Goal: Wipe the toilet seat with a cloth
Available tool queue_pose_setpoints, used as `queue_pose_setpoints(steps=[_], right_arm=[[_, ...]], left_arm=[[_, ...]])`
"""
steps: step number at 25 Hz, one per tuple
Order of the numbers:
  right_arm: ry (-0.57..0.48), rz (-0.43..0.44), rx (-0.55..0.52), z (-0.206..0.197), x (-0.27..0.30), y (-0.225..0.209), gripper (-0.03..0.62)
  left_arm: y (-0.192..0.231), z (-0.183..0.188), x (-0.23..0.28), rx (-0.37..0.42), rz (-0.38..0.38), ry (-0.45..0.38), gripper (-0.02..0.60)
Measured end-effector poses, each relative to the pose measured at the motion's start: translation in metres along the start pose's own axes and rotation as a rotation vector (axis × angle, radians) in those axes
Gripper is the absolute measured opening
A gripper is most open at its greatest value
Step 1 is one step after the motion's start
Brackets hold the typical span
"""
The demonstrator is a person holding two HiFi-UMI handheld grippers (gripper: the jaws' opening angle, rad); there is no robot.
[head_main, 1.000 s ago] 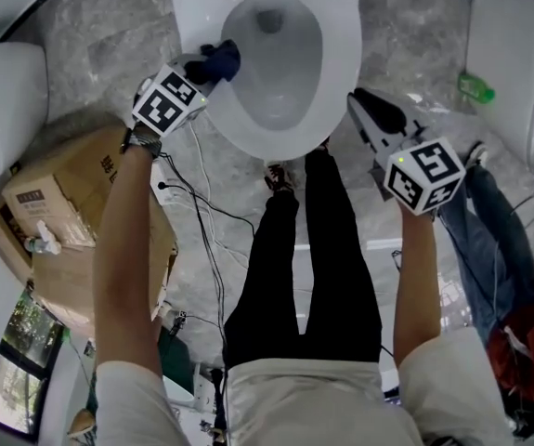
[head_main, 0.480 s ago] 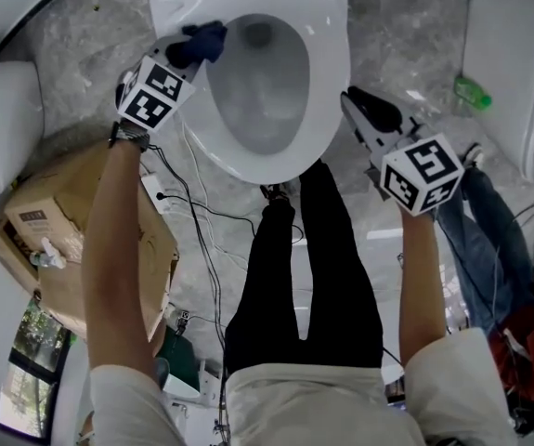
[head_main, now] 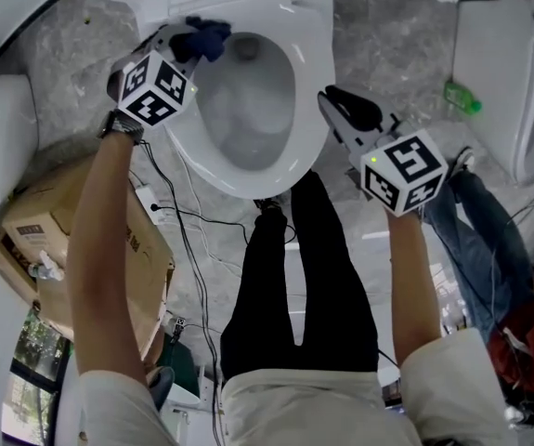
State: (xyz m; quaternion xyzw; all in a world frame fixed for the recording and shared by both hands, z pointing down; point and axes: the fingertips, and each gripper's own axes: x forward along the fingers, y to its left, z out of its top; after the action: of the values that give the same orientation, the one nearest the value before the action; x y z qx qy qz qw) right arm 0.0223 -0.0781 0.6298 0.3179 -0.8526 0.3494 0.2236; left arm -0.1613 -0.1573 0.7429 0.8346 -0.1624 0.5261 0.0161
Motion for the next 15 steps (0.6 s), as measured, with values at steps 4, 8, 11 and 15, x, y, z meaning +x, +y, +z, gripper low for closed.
queue_pose_setpoints(steps=[4,8,11,15], right_arm=[[-0.006,-0.023,0.023,-0.002,-0.005,-0.006,0.067],[-0.039,-0.058,0.070,0.001,-0.014,-0.012,0.067],[-0.062,-0.073,0.075,0.007,-0.023,-0.010,0.067],[-0.085,-0.094,0.048,0.016,-0.041,-0.006,0.067]], left_arm=[[0.012,0.026,0.009,0.064,0.016,-0.017,0.043],[0.024,0.046,0.006,0.006,0.090,-0.072,0.043],[0.036,0.066,-0.007,-0.090,0.164,-0.140,0.043],[0.041,0.100,-0.036,-0.194,0.206,-0.239,0.043]])
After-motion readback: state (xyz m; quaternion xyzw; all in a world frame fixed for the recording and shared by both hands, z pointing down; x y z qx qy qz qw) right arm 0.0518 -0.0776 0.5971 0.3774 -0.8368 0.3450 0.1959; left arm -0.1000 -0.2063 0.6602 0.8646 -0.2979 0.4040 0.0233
